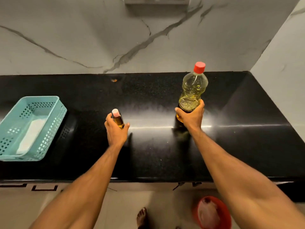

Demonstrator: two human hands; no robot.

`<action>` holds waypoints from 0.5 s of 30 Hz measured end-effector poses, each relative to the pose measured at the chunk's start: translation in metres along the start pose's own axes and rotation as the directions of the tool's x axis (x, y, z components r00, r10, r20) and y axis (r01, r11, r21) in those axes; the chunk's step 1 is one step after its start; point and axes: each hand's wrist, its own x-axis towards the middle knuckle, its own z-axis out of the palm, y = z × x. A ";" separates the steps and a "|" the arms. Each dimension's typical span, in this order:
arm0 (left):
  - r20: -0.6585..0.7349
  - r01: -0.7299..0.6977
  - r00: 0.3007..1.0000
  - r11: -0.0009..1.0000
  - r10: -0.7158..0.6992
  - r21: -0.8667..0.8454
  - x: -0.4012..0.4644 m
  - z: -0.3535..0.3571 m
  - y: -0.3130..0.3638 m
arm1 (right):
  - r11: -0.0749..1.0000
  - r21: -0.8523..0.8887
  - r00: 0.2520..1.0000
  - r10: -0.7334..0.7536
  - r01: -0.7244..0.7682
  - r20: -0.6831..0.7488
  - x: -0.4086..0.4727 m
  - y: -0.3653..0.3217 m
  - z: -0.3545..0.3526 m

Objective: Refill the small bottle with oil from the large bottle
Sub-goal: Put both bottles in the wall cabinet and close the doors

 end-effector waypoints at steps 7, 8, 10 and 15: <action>0.013 -0.004 1.000 0.999 0.003 0.050 0.022 0.006 -0.009 | 0.999 -0.040 0.998 -0.013 0.011 -0.056 0.003 0.005 0.005; 0.026 -0.020 0.999 0.999 0.019 0.046 0.024 0.004 -0.011 | 0.999 -0.053 0.998 -0.017 0.013 -0.059 0.002 0.004 0.004; 0.078 -0.095 0.993 0.994 0.091 0.047 0.023 -0.001 -0.010 | 0.997 -0.065 0.998 -0.032 0.028 -0.056 -0.004 0.000 -0.001; 0.257 -0.306 0.911 0.946 0.324 -0.105 0.001 -0.020 0.010 | 0.994 -0.001 0.994 -0.107 0.107 0.028 -0.032 -0.031 -0.029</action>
